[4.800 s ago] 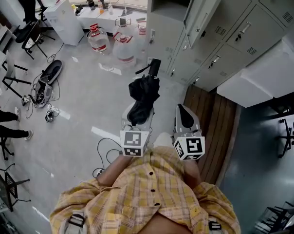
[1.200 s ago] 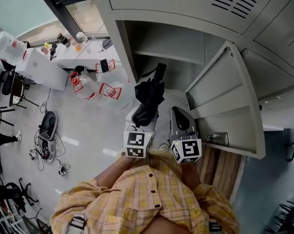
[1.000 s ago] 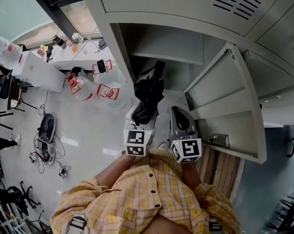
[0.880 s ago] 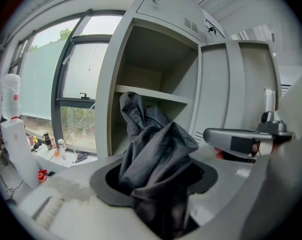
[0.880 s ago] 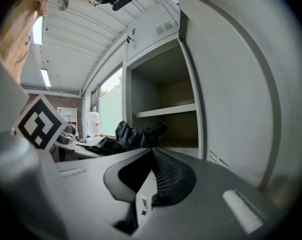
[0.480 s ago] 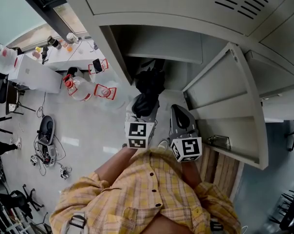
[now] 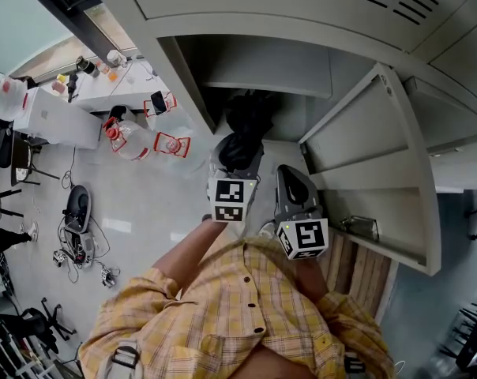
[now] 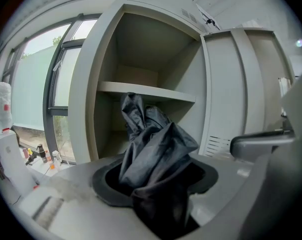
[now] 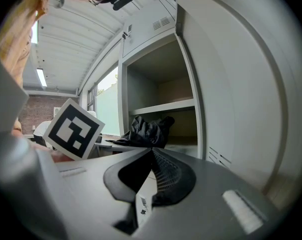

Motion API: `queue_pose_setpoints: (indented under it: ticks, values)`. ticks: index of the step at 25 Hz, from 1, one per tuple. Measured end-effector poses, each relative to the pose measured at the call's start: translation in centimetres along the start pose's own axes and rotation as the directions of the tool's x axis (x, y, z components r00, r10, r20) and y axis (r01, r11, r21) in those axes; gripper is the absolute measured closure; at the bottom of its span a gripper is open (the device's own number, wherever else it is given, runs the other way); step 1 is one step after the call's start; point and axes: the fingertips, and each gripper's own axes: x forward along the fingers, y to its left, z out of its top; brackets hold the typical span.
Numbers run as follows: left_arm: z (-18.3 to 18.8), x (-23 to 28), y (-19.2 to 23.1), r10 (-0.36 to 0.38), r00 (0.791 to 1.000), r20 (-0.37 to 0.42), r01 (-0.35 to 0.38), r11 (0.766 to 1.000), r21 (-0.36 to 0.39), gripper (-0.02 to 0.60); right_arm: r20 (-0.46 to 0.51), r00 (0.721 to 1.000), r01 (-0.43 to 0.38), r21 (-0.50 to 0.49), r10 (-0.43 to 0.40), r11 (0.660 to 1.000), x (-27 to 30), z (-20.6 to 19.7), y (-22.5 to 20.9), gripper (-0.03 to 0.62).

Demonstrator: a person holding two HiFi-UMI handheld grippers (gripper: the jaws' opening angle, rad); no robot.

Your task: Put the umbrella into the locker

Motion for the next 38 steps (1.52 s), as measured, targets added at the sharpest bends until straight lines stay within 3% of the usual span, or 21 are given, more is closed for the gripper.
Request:
queue_pose_setpoints:
  ticks: [15, 38]
  values:
    - [0.4, 3.8, 0.5, -0.017, 1.000, -0.021, 0.017, 0.999, 0.027, 0.318, -0.002, 1.000, 0.010, 0.049, -0.009, 0.999, 0.1, 0.0, -0.6, 0.597]
    - [1.4, 10.3, 1.3, 0.046, 0.999, -0.028, -0.044, 0.997, 0.070, 0.308, -0.019, 1.000, 0.025, 0.036, -0.024, 0.999, -0.3, -1.2, -1.8, 0.597]
